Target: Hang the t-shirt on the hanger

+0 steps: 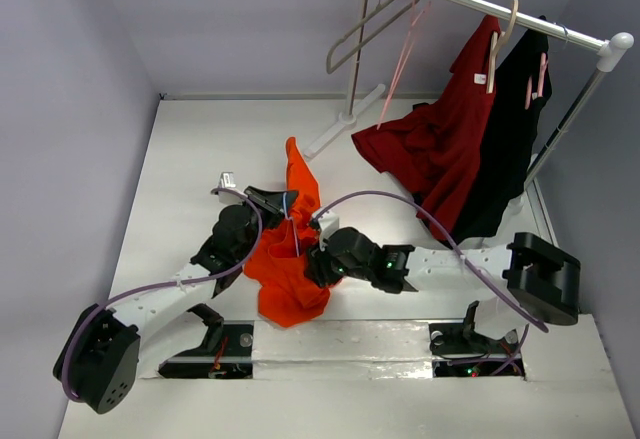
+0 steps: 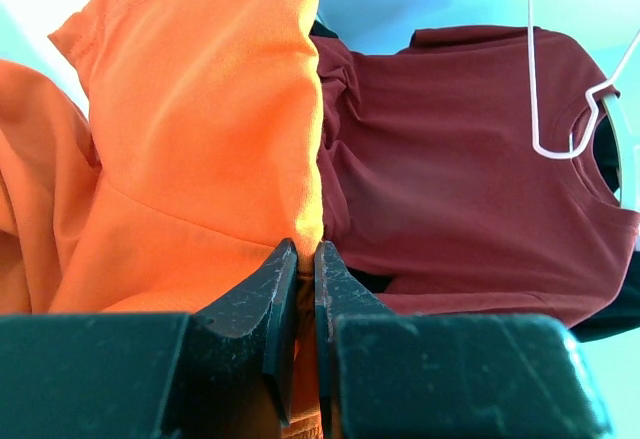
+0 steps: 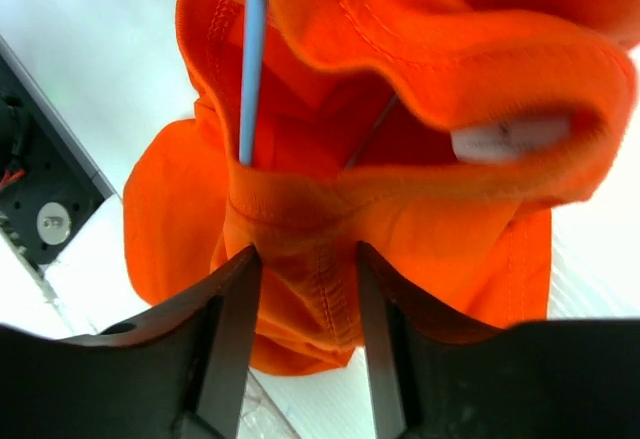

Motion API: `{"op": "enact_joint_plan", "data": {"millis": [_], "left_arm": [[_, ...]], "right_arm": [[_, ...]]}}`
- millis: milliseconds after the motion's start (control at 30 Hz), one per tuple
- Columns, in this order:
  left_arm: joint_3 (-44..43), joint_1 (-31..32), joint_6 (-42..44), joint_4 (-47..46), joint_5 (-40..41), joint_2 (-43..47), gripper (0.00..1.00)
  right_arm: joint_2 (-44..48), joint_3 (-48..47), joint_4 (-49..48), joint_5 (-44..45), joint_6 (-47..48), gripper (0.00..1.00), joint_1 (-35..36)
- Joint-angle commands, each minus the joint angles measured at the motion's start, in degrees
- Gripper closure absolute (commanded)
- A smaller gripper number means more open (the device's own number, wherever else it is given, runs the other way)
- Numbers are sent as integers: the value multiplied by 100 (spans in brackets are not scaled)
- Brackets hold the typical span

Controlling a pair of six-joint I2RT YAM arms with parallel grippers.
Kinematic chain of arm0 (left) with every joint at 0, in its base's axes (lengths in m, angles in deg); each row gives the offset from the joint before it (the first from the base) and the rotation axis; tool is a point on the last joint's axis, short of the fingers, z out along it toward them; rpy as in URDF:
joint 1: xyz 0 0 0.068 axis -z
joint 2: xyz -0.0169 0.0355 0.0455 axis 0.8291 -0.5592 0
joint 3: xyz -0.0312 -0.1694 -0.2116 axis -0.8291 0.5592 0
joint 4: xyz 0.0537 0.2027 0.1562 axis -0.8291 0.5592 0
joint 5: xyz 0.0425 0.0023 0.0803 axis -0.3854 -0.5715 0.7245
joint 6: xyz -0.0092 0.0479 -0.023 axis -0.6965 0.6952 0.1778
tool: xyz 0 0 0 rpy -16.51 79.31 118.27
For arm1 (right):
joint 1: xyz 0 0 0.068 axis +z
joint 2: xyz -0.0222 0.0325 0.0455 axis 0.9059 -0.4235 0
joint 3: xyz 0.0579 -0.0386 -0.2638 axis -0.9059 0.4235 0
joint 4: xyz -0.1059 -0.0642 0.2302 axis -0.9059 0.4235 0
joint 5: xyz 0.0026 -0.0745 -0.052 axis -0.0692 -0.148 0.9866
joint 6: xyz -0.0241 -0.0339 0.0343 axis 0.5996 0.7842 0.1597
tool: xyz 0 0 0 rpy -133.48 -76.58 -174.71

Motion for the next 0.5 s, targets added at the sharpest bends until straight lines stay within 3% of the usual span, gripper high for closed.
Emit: {"op": "enact_joint_plan", "data": {"millis": [0, 467], "left_arm": [[-83, -28, 122, -155, -105, 89, 100], [49, -28, -159, -295, -351, 282, 100]], "right_arm": [[-199, -445, -128, 3, 417, 52, 88], [-613, -1000, 119, 785, 603, 52, 386]]}}
